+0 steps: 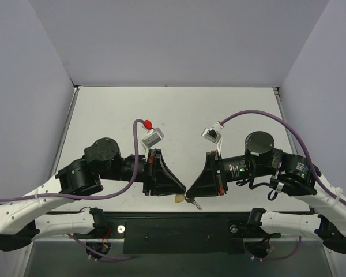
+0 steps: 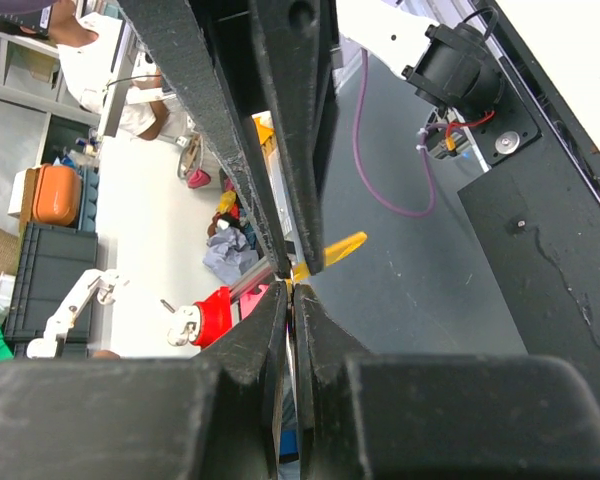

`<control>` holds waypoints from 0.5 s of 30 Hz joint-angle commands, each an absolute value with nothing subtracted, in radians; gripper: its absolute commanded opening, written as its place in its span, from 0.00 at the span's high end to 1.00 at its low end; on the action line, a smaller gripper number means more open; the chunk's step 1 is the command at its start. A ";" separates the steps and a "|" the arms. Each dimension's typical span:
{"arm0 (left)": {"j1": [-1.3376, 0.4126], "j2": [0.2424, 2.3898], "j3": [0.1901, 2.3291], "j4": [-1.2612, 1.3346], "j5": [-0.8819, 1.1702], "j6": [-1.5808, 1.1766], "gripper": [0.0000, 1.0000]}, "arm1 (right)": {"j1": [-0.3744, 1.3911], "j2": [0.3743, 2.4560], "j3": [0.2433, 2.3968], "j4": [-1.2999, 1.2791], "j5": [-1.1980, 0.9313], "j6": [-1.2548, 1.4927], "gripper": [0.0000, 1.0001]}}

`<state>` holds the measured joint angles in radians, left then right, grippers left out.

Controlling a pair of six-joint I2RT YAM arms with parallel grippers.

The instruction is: Remove the keys from the keyring

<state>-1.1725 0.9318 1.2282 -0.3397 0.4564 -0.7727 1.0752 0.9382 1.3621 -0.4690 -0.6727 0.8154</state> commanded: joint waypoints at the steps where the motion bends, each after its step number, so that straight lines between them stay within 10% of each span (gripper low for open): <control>1: -1.184 0.928 1.270 -0.304 0.456 -0.767 0.83 | 1.081 0.930 1.410 -0.446 -0.657 0.799 1.00; 4: -1.187 0.927 1.264 -0.269 0.454 -0.781 1.00 | 1.080 0.922 1.404 -0.446 -0.621 0.796 1.00; 15: -1.249 0.891 1.241 -0.245 0.108 -0.841 1.00 | 1.081 0.897 1.397 -0.443 -0.304 0.810 1.00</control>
